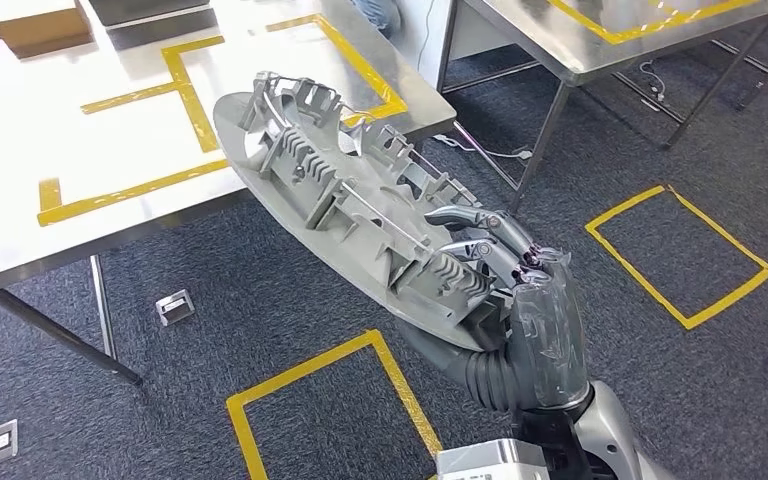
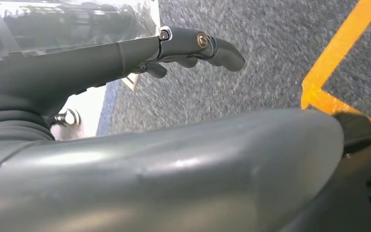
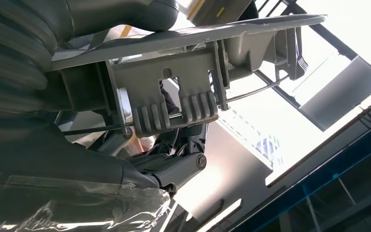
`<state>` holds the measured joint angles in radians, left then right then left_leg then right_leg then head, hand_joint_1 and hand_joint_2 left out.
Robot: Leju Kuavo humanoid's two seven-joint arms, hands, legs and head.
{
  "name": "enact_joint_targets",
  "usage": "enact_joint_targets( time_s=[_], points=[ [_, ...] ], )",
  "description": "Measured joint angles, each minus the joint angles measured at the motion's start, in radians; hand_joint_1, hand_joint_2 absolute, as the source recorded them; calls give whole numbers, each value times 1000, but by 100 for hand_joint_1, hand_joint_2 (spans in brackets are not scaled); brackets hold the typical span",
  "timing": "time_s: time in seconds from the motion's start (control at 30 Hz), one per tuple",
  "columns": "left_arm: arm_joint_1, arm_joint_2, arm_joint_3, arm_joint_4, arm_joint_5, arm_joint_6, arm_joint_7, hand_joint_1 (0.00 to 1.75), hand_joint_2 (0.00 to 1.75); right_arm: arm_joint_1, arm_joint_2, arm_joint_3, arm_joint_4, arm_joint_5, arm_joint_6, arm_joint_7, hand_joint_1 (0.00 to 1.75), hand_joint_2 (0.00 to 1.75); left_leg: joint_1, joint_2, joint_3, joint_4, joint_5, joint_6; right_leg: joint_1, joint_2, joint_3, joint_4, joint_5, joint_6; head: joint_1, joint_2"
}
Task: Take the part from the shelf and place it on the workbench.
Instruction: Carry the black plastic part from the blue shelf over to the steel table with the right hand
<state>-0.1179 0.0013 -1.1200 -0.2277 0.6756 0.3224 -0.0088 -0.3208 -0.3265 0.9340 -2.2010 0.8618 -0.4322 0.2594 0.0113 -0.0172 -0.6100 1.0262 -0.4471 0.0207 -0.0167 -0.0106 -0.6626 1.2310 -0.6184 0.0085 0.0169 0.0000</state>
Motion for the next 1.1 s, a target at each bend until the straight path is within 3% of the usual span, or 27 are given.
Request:
enact_joint_targets(
  time_s=[0.03, 0.07, 0.1, 0.13, 0.2, 0.27, 0.33, 0.37, 0.43, 0.47, 0.5, 0.57, 0.6, 0.7, 0.77, 0.9, 1.1],
  points=[
    [0, -1, 0, 0, 0, 0, 0, 0, 175, 1, 0, 0, 0, 0, 0, 0, 175, 175, -1, -12, 0, 0, 0, 0, 0, 4, -29, 54, -14, 1, 4, 0],
    [0, -1, 0, 0, 1, 0, 0, 0, 175, 1, 0, 0, 1, 0, 0, 0, 175, 175, -1, -25, 0, 1, 0, 0, 0, 5, -44, 77, -9, 0, 6, 0],
    [0, -1, 0, 0, 1, 0, 0, 0, 175, 2, 0, 0, 2, -1, 0, 0, 175, 175, -2, -38, 1, 1, 0, 0, 0, 7, -41, 59, 17, -3, 9, 0],
    [0, -1, 0, 0, 1, 0, 0, 0, 175, 2, 0, 0, 3, -1, 0, 0, 175, 175, -2, -52, 1, 3, 0, 0, 0, 14, -20, 5, 57, -6, 11, 0],
    [-1, -2, 0, 0, 1, 0, 0, 0, 175, 1, 0, 0, 3, -2, 0, 0, 175, 175, -2, -78, -2, 8, -1, -5, -2, 56, 35, -130, 121, -16, 14, 0],
    [-1, -3, 0, 0, 2, 0, -1, 0, 175, 1, 0, 0, 4, -5, -1, 0, 175, 175, 2, -98, -10, 10, 1, -17, -2, 88, 61, -193, 135, -21, 16, 0],
    [2, -3, 0, 0, 3, 0, -1, 0, 175, 0, 0, 0, 6, -8, -2, -1, 175, 175, 7, -118, -17, 8, 5, -31, -2, 77, 64, -201, 133, -25, 17, 0],
    [4, -3, 0, 0, 3, 0, -1, 0, 175, -1, 0, 0, 6, -9, -2, 0, 175, 175, 6, -109, -20, 10, 2, -38, -3, 66, 68, -206, 135, -30, 17, 0],
    [6, -1, 0, 0, 3, 1, -1, 0, 175, -1, 0, -1, 6, -12, -3, 0, 175, 175, 2, -57, -42, 60, -32, -48, -6, 38, 78, -217, 138, -41, 6, 0],
    [5, -1, 0, 0, 4, 0, -1, 0, 175, -1, 0, 0, 7, -13, -3, -1, 175, 175, 1, -25, -66, 114, -62, -52, -5, 25, 81, -219, 138, -44, -1, 0],
    [3, -1, 0, 0, 4, 0, -1, 0, 175, 0, 0, 0, 7, -14, -4, -1, 175, 175, 3, -7, -96, 181, -93, -56, -3, 13, 83, -219, 136, -46, -7, 0],
    [2, 0, 0, 0, 4, 0, -1, 0, 175, 1, 0, 0, 7, -15, -7, -1, 175, 175, 7, 2, -135, 271, -119, -61, -2, -8, 84, -218, 133, -46, -11, 0],
    [3, 0, 0, 0, 4, 0, -1, 0, 175, 1, 0, 0, 8, -15, -9, -1, 175, 175, 8, 4, -129, 264, -105, -63, -3, -15, 85, -216, 131, -45, -13, 0],
    [4, 2, 0, 0, 4, 0, 0, 0, 175, 1, 0, 0, 8, -12, -20, -3, 175, 175, 7, 12, -33, 88, -22, -58, -2, -28, 90, -210, 122, -34, -20, 0],
    [2, 3, 0, 0, 4, 0, 0, 0, 175, 1, 0, -1, 8, -8, -26, -6, 175, 175, 4, 18, 5, 18, -14, -45, 2, -31, 88, -204, 117, -26, -22, 0],
    [7, 3, 0, 0, 4, 0, 4, 0, 175, 1, 0, -1, 9, -5, -29, -8, 175, 175, 3, 17, 8, 8, -18, -34, 6, -32, 86, -206, 120, -34, -11, 0],
    [7, 3, 0, 0, 4, 3, 27, 0, 175, 1, 0, -1, 9, -5, -33, -9, 175, 175, 1, 17, 8, 8, -20, -23, 5, -31, 93, -221, 127, -20, -4, 0]
  ],
)
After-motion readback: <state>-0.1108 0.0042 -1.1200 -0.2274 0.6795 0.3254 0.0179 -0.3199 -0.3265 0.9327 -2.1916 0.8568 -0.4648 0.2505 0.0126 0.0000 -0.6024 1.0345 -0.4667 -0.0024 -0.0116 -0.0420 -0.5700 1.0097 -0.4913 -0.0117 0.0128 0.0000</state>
